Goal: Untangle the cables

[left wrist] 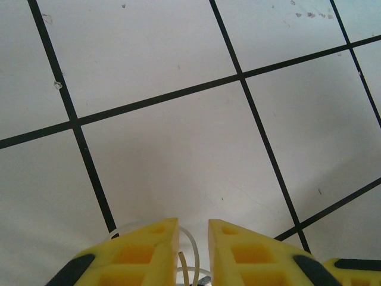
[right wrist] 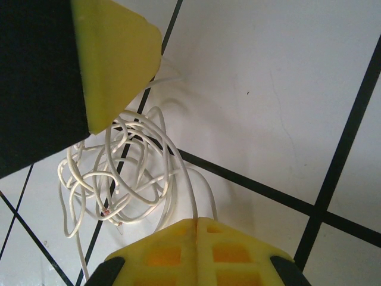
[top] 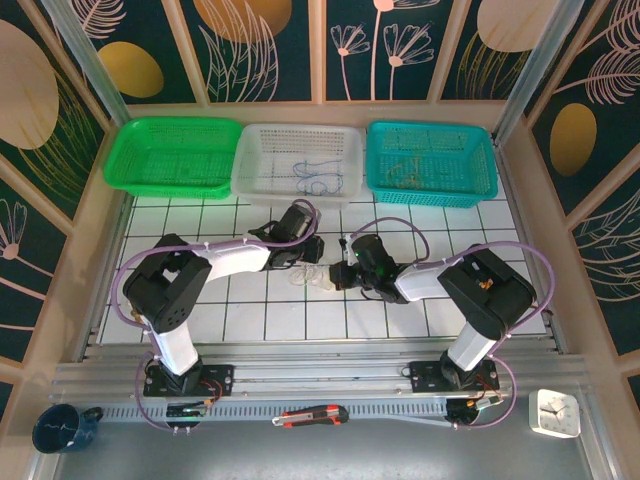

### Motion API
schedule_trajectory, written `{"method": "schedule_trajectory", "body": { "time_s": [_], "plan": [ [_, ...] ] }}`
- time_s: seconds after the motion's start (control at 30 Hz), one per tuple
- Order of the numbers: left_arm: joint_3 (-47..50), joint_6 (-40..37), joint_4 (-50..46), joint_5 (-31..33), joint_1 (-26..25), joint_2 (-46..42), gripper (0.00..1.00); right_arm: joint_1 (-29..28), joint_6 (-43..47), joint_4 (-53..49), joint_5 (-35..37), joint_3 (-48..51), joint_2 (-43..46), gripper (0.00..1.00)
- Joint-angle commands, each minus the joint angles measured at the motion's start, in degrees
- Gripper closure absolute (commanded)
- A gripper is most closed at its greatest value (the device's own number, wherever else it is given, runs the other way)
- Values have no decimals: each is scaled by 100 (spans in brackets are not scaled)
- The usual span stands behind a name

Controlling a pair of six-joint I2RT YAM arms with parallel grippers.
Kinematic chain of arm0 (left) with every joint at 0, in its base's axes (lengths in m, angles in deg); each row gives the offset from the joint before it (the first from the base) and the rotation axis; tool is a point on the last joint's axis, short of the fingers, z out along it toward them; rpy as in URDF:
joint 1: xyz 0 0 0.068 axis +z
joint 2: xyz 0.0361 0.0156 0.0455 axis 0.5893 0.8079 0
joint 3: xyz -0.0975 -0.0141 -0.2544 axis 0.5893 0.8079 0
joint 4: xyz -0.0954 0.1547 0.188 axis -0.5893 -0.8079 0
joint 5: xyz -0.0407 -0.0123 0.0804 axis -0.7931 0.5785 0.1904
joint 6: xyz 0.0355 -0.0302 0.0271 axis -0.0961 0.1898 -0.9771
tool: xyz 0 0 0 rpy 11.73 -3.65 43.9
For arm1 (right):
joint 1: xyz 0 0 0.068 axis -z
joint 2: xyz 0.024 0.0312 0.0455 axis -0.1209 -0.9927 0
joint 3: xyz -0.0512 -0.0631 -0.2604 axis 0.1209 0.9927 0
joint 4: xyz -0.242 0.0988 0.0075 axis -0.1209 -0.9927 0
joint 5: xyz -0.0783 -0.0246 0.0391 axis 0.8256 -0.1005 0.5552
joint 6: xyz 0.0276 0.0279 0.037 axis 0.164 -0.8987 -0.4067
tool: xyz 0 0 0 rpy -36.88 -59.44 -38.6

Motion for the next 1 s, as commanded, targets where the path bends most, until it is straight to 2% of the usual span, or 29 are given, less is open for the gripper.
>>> {"method": "schedule_trajectory", "body": {
  "time_s": [0.0,0.07,0.1,0.27,0.57,0.97],
  "plan": [
    [44,-30,-153,81,-21,33,88,-46,-32,123,69,-137,-94,100],
    [53,-11,-162,57,-24,1,98,-46,-30,123,69,-137,-100,100],
    [60,11,-162,49,-23,-33,100,-46,-37,122,73,-137,-89,100],
    [63,89,-175,43,-22,-389,100,-46,-41,123,86,-119,-85,100],
    [9,375,-107,257,-18,-1688,100,-46,-31,129,121,-127,-158,100],
    [409,1114,943,96,-10,-3108,100,-46,-57,220,96,-150,-351,100]
  ]
}}
